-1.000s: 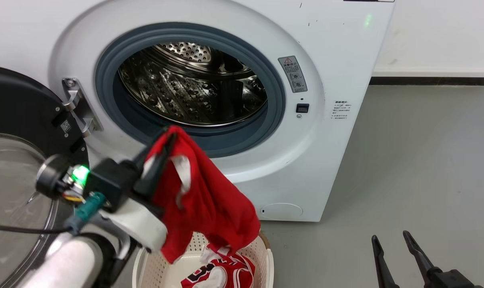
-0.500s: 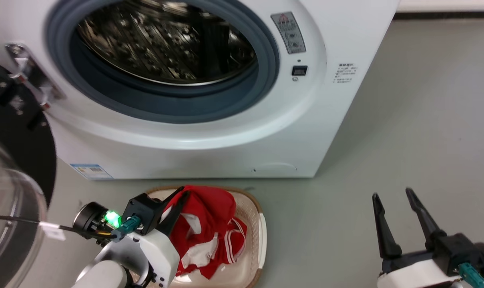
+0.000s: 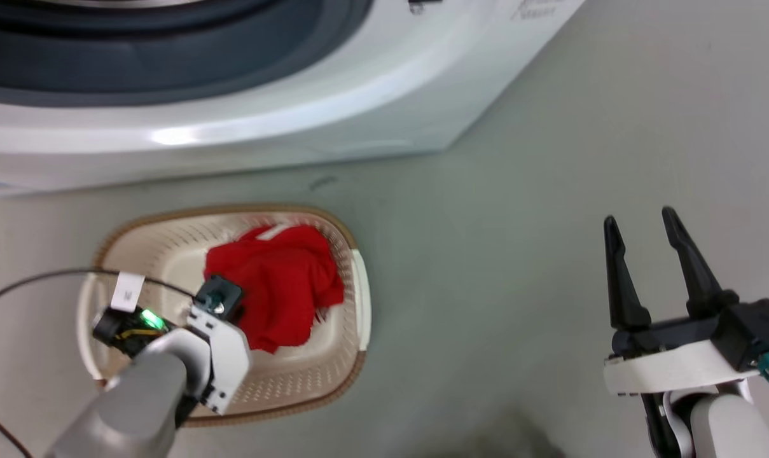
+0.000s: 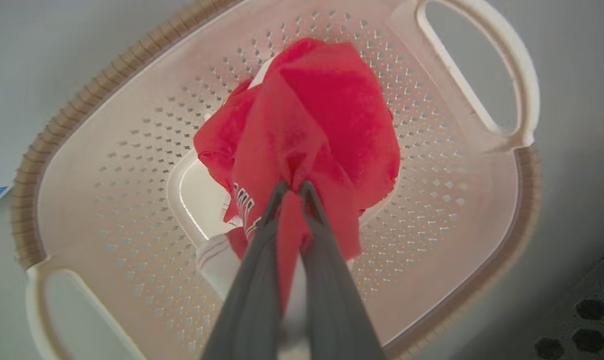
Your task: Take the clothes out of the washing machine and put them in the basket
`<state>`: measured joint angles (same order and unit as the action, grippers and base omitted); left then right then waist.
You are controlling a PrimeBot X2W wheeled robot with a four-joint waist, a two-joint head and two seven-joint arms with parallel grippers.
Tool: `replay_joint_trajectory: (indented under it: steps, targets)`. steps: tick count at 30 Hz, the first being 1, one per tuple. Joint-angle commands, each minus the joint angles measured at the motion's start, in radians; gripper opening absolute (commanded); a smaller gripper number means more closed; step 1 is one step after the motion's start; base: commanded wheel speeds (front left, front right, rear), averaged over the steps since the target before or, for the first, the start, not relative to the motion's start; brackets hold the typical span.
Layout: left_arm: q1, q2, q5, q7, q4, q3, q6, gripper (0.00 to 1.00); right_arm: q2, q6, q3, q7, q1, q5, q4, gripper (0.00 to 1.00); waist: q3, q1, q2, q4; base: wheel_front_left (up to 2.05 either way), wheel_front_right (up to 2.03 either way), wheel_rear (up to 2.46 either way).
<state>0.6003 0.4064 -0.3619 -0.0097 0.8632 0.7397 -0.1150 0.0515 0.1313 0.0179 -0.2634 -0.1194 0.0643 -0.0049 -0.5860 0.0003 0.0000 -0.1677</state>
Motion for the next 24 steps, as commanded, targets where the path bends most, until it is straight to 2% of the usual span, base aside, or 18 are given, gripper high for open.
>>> replay_joint_trajectory:
  steps: [1, 8, 16, 18, 24]
  targets:
    - [0.032, 0.002, 0.012, 0.003, 0.019, 0.006, -0.002, 0.00, -0.002, -0.001, 0.003, -0.002, -0.021, 0.005, -0.008, 1.00, -0.094, -0.0003, 0.0000, -0.057, 0.00, 0.00, 0.00]
    - [0.174, -0.024, 0.063, 0.025, 0.264, 0.075, -0.010, 0.00, -0.002, -0.001, 0.009, -0.002, -0.070, 0.038, -0.021, 1.00, -0.207, -0.0003, 0.0000, -0.104, 0.00, 0.00, 0.00]
    - [0.225, -0.055, 0.055, 0.052, 0.388, 0.086, -0.008, 0.00, -0.002, -0.001, 0.001, -0.002, -0.094, 0.055, -0.027, 1.00, -0.255, -0.0003, 0.0000, -0.120, 0.00, 0.00, 0.00]
    - [0.229, -0.059, 0.046, 0.034, 0.394, 0.080, -0.008, 1.00, -0.002, -0.001, 0.005, -0.002, -0.098, 0.057, -0.025, 1.00, -0.253, -0.0003, 0.0000, -0.119, 0.00, 0.00, 0.00]
    - [0.197, -0.086, 0.025, -0.029, 0.408, 0.076, -0.006, 1.00, -0.002, -0.001, 0.003, -0.002, -0.096, 0.047, -0.015, 1.00, -0.187, -0.0003, 0.0000, -0.092, 0.00, 0.00, 0.00]
